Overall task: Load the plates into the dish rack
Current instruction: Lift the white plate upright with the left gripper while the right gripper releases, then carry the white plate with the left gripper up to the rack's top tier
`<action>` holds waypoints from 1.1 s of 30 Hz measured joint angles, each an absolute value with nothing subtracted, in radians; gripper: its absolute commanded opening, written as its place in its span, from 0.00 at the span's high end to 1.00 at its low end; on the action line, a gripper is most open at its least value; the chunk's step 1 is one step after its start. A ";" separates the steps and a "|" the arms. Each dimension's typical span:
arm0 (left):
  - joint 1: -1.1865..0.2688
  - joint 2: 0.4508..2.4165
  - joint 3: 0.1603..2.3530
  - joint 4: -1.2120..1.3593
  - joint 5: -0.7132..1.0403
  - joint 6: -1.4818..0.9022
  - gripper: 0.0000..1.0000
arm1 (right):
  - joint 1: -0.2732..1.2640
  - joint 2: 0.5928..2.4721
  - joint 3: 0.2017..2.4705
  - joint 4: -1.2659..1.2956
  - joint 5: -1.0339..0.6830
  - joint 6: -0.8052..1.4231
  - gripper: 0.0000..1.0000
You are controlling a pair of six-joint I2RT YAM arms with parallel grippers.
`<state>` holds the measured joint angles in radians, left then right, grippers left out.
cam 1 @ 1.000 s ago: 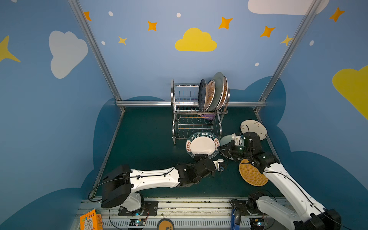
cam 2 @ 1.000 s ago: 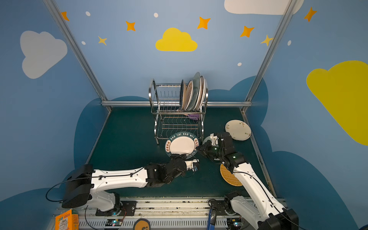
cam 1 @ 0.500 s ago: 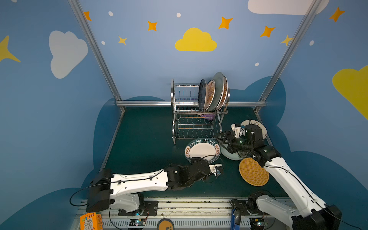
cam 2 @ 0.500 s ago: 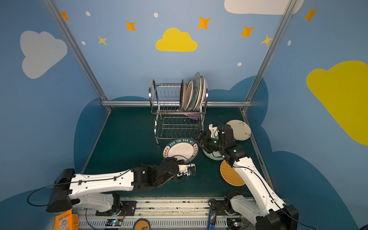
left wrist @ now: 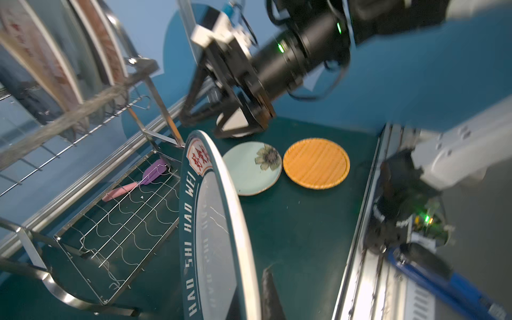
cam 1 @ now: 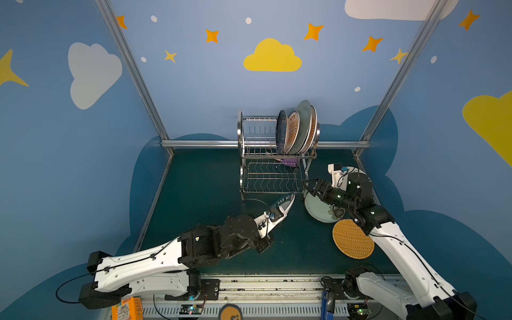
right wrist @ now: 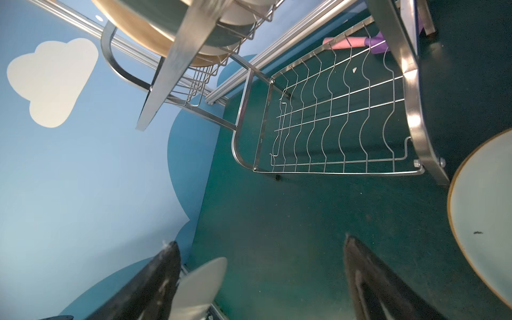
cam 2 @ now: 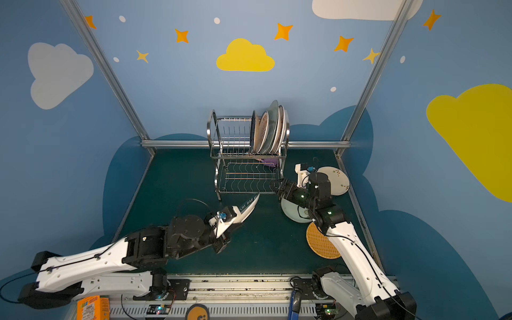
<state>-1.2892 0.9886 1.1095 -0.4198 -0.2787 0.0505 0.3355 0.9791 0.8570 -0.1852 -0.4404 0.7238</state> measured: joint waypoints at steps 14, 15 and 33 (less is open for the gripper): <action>-1.141 1.047 1.374 -0.457 -0.361 -0.339 0.96 | 0.439 0.815 0.565 0.101 -0.429 0.600 0.10; -1.126 1.063 1.406 -0.464 -0.361 -0.351 0.96 | 0.451 0.803 0.560 0.114 -0.430 0.591 0.10; -0.881 1.410 1.928 -0.561 -0.273 -0.350 0.96 | 0.515 0.710 0.485 0.179 -0.357 0.492 0.10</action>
<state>-0.8810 1.4101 1.9282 -0.5613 -0.2729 -0.3496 0.5152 0.7101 0.4850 0.1787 -0.3573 0.4915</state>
